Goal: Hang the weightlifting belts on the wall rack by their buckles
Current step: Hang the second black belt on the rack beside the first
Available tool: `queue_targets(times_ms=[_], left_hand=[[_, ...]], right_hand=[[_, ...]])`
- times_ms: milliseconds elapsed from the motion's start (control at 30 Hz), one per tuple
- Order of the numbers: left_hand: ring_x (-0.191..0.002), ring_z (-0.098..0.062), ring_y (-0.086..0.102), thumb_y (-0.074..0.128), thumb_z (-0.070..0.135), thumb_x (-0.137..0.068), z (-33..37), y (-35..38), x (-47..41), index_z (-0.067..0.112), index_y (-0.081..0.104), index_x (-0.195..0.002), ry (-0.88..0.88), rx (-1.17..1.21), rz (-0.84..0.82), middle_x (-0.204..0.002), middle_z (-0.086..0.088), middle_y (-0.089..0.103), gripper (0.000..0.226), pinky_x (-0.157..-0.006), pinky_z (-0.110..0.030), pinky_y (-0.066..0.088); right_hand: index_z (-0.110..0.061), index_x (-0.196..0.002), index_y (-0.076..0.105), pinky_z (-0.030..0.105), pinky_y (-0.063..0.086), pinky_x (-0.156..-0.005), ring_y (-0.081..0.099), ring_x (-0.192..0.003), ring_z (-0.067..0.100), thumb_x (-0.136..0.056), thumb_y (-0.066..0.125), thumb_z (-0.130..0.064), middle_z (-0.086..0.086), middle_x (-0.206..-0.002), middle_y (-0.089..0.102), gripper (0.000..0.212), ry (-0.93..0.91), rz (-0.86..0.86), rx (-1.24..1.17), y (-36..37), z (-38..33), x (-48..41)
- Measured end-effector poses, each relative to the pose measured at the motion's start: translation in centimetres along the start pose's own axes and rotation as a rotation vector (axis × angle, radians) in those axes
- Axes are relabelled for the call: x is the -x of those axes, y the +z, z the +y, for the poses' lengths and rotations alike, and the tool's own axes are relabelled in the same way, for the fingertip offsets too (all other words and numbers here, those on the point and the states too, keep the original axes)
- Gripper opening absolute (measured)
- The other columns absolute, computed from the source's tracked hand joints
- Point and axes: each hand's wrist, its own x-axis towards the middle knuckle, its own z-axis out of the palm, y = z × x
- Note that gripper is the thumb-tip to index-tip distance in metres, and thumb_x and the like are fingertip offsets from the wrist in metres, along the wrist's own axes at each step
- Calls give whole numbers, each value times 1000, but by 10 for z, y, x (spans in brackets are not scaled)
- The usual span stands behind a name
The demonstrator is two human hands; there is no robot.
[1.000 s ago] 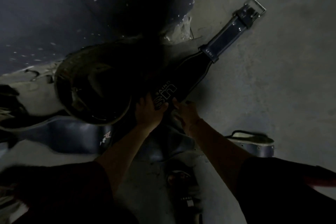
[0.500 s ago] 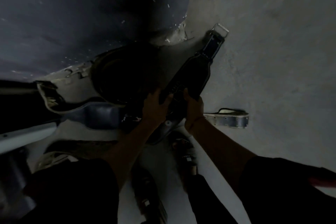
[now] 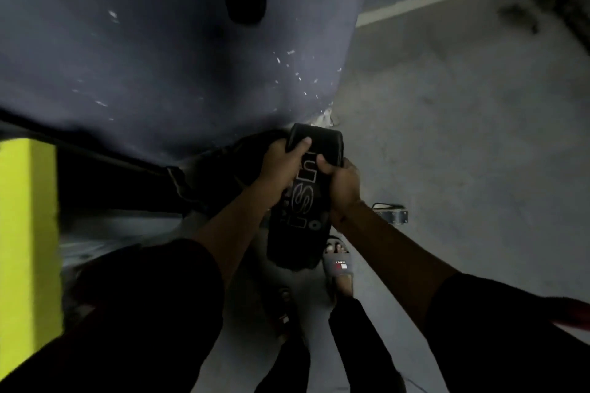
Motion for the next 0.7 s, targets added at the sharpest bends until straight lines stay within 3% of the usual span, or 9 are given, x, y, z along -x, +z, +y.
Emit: queue_targets(times_ms=[133, 200, 333, 433, 500, 600, 700], left_hand=[[-75, -25, 71, 59, 29, -97, 71, -40, 64, 4, 62, -112, -67, 294, 33, -96, -17, 71, 30, -58, -31, 59], [-70, -26, 71, 57, 21, -97, 98, -51, 99, 3, 60, -117, -83, 402, 7, -96, -19, 71, 27, -54, -31, 58], [-73, -30, 70, 62, 20, -78, 148, -67, 163, 0, 66, -117, -38, 556, -16, -101, -21, 71, 44, -59, -33, 57], [-75, -24, 73, 63, 18, -83, 189, -75, 203, 5, 68, -106, 157, 601, 52, -95, -15, 75, 27, -61, -32, 58], [-83, -25, 74, 58, 22, -95, 218, -82, 234, 4, 68, -111, 268, 625, 84, -99, -13, 75, 26, -69, -34, 60], [-107, -33, 69, 55, 31, -98, 252, -97, 262, 4, 65, -121, 446, 578, 112, -116, -17, 71, 38, -95, -48, 55], [-113, -33, 66, 56, 30, -96, 292, -118, 303, 6, 60, -125, 543, 533, 168, -122, -15, 69, 38, -102, -52, 51]], right_hand=[[3, -108, 64, 42, 62, -70, 70, -77, 35, -87, 66, -1, 23, -96, 72, 22, -76, -135, 118, 26, -51, 93], [6, -113, 62, 37, 61, -64, 69, -72, 32, -87, 67, -7, 22, -93, 72, 29, -89, -143, 186, 35, -81, 129], [0, -115, 60, 46, 61, -82, 73, -88, 32, -88, 71, -34, 19, -104, 74, 44, -163, -175, 284, 58, -142, 185], [3, -117, 61, 47, 58, -90, 71, -98, 35, -92, 66, -22, 21, -110, 72, 36, -278, -284, 275, 79, -189, 226], [5, -119, 59, 41, 59, -84, 72, -94, 31, -93, 62, -8, 19, -106, 72, 29, -376, -358, 266, 91, -216, 254], [3, -121, 57, 28, 58, -69, 71, -87, 22, -94, 56, 0, 15, -104, 72, 27, -478, -448, 254, 107, -245, 288], [-1, -120, 55, 16, 55, -62, 72, -77, 7, -96, 52, 2, 7, -99, 71, 24, -563, -557, 259, 118, -276, 335]])
